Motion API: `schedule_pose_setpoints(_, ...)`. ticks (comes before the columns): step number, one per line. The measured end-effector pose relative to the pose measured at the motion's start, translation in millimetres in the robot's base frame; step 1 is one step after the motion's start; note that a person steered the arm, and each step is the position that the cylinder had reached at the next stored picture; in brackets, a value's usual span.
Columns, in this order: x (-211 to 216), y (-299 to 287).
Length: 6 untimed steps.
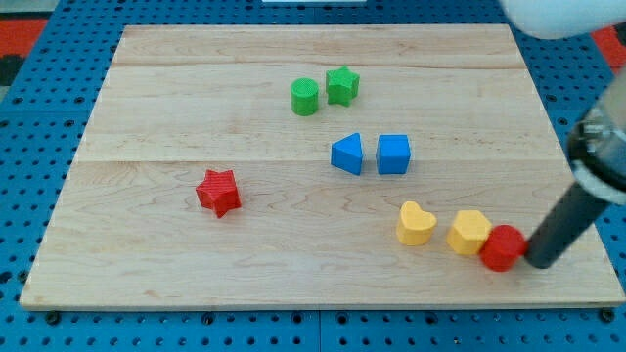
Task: Move your arm to the yellow heart
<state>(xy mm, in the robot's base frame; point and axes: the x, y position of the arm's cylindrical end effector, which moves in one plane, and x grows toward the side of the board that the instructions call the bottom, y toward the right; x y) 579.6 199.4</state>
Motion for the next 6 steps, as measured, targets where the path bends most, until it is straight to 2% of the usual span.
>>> schedule_pose_setpoints(1, 2, -75)
schedule_pose_setpoints(3, -25, -206)
schedule_pose_setpoints(4, 10, -160)
schedule_pose_setpoints(5, -13, -114)
schedule_pose_setpoints(6, -34, -141)
